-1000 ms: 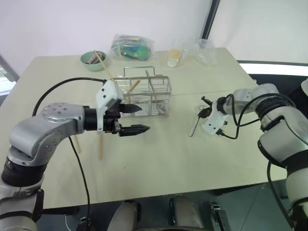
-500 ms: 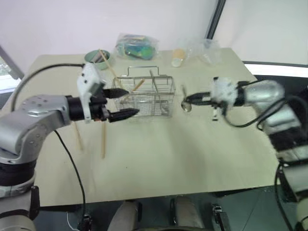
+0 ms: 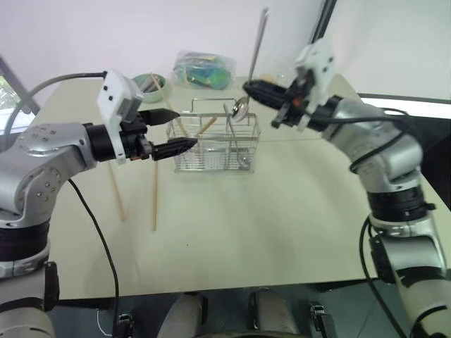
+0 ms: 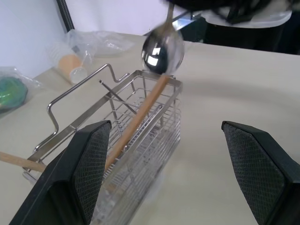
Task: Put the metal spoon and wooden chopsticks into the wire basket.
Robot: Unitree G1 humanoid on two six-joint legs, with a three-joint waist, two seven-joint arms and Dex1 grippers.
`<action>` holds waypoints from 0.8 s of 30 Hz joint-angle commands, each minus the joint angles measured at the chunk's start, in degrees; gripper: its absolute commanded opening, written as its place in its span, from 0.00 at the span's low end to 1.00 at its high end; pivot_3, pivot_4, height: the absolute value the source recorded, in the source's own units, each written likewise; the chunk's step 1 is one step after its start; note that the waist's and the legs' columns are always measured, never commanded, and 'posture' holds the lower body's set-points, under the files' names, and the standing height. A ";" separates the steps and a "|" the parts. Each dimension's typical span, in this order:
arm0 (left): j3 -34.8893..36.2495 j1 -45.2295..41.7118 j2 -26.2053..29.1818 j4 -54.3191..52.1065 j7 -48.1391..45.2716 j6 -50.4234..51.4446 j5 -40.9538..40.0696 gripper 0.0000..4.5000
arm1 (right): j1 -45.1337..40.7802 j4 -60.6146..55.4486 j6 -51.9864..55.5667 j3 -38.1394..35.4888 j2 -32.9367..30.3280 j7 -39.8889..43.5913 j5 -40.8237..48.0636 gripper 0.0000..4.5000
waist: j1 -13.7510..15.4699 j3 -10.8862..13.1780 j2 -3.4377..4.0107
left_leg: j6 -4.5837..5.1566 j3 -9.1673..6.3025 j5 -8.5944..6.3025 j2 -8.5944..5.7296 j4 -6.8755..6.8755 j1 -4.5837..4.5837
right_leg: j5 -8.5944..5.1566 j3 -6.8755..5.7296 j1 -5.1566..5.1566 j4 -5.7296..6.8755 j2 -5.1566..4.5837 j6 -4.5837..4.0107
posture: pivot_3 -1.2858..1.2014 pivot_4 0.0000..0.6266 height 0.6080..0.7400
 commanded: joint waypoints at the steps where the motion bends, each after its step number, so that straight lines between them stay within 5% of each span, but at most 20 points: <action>1: 2.08 -0.53 0.74 -1.38 0.58 -0.24 -0.31 0.88 | 0.21 -0.02 -3.14 0.39 1.20 -0.55 -5.36 0.01 | -0.01 0.00 0.00 | -0.21 0.02 0.11 -0.01 0.01 -0.06 | 0.03 0.00 -0.11 0.00 0.00 -0.04 | 0.52 0.24 0.26; 11: 4.39 1.03 1.27 -2.92 2.42 1.05 -1.06 0.88 | 3.92 4.48 -6.71 1.88 4.69 0.27 -14.02 0.01 | -0.03 0.01 0.01 | 0.01 0.09 -0.01 0.06 0.02 0.16 | 0.04 -0.01 0.04 -0.01 0.06 -0.07 | 0.52 0.24 0.26; 14: 4.86 1.24 1.34 -2.98 2.80 1.19 -1.19 0.88 | 4.33 5.53 -5.72 1.03 5.83 -0.02 -14.32 0.21 | -0.06 0.00 0.00 | 0.01 0.07 -0.01 0.12 0.00 0.26 | 0.04 -0.02 0.09 0.02 0.12 -0.07 | 0.52 0.24 0.26; 20: 6.12 1.67 1.05 -2.35 4.81 0.84 -0.64 0.88 | 4.15 5.47 -6.48 -0.42 6.92 -3.51 -17.50 0.86 | -0.04 0.01 0.01 | 0.01 0.09 -0.01 0.11 -0.02 0.34 | 0.04 -0.02 0.13 0.03 0.10 -0.07 | 0.52 0.24 0.26; 24: 14.21 3.24 0.98 -1.61 10.08 3.28 -2.82 0.88 | 3.64 0.07 -2.92 -6.07 6.39 -4.44 -14.12 0.86 | -0.02 0.02 0.03 | 0.01 0.09 -0.01 0.09 -0.02 0.34 | 0.04 -0.02 0.11 0.03 0.09 -0.07 | 0.52 0.24 0.26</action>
